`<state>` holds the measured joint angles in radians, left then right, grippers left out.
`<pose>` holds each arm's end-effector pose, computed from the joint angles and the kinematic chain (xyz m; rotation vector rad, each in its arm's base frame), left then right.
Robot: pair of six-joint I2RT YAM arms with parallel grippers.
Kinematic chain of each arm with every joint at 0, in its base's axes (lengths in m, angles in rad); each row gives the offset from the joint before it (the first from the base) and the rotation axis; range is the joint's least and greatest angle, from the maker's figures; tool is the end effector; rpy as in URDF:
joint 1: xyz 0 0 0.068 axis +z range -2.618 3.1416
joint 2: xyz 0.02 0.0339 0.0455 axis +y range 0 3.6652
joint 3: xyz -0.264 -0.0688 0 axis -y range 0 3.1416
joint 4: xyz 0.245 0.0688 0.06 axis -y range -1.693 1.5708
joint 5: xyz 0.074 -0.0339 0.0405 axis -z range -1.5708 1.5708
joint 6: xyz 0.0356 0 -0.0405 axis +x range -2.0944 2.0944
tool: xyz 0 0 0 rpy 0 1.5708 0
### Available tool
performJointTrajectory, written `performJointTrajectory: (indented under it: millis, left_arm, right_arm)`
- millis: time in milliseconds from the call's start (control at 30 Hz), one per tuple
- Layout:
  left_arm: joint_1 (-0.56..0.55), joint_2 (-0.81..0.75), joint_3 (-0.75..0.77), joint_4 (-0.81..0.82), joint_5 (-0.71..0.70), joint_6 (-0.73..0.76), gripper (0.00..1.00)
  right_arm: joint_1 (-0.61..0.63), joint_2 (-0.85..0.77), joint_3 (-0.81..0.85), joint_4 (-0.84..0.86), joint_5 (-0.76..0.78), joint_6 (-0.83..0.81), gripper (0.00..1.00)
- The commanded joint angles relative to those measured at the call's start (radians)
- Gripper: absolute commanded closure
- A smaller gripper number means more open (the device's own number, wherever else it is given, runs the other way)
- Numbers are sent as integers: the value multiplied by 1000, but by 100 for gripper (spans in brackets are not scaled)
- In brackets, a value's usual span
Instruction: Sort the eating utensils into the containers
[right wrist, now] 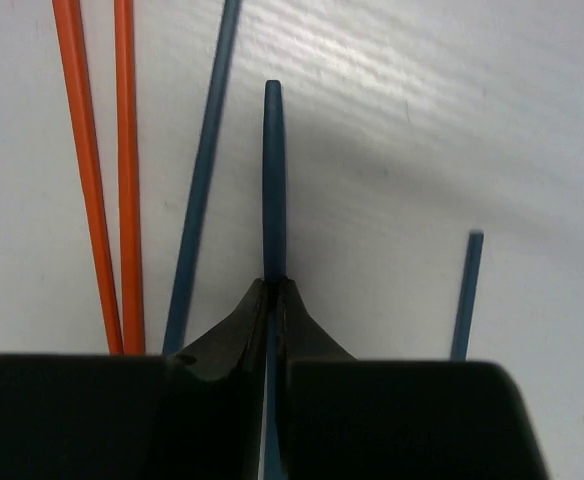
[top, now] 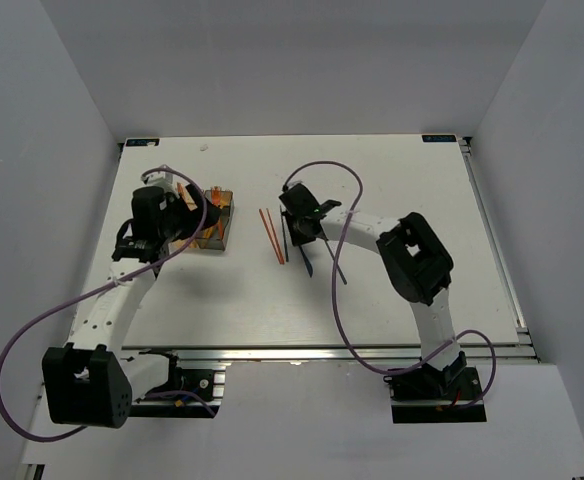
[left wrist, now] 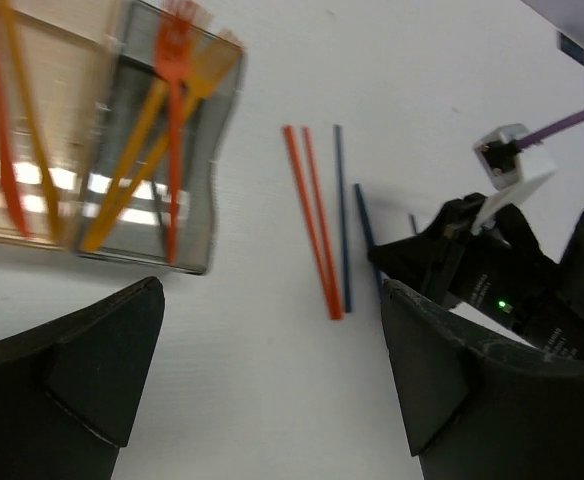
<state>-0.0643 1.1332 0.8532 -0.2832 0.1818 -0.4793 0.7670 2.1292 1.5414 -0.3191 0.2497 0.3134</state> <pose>0.2514 -0.0226 0.2844 -0.3395 2.1404 -0.5104 0.3401 0.3156 0.1660 -0.4466 2.4053 0.1702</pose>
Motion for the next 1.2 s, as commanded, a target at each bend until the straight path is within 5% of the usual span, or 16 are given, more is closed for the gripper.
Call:
performJointTrajectory:
  millis: [0, 233, 367, 667, 767, 800, 1000, 1033, 1067, 1100, 1167]
  left_arm:
    - [-87, -9, -42, 168, 102, -152, 2]
    - [-307, 59, -48, 429, 71, -294, 3]
    - [-344, 121, -37, 504, 97, -338, 4]
    - [-350, 166, 1, 486, 77, -338, 13]
    - [-350, 181, 6, 493, 82, -346, 24]
    - [-350, 184, 6, 503, 97, -358, 40]
    - [-361, 180, -6, 546, 145, -389, 75]
    - [-361, 177, -8, 541, 148, -387, 90]
    - [-361, 169, -6, 535, 147, -384, 94]
    - [-361, 168, 0, 524, 146, -363, 96]
    - [-361, 165, 27, 437, 105, -323, 100]
  right_arm:
    - [-15, -171, -108, 70, -66, 47, 100]
    - [-14, -437, -274, 248, -193, 88, 100]
    - [-14, -529, -374, 399, -445, 142, 99]
    - [17, -650, -457, 534, -512, 217, 99]
    - [37, -646, -443, 532, -512, 214, 99]
    - [38, -640, -435, 531, -506, 214, 99]
    - [40, -598, -396, 503, -385, 237, 99]
    - [40, -591, -388, 488, -376, 242, 99]
    - [40, -585, -382, 488, -368, 245, 98]
    - [40, -578, -377, 486, -368, 243, 94]
    - [40, -584, -382, 486, -360, 242, 50]
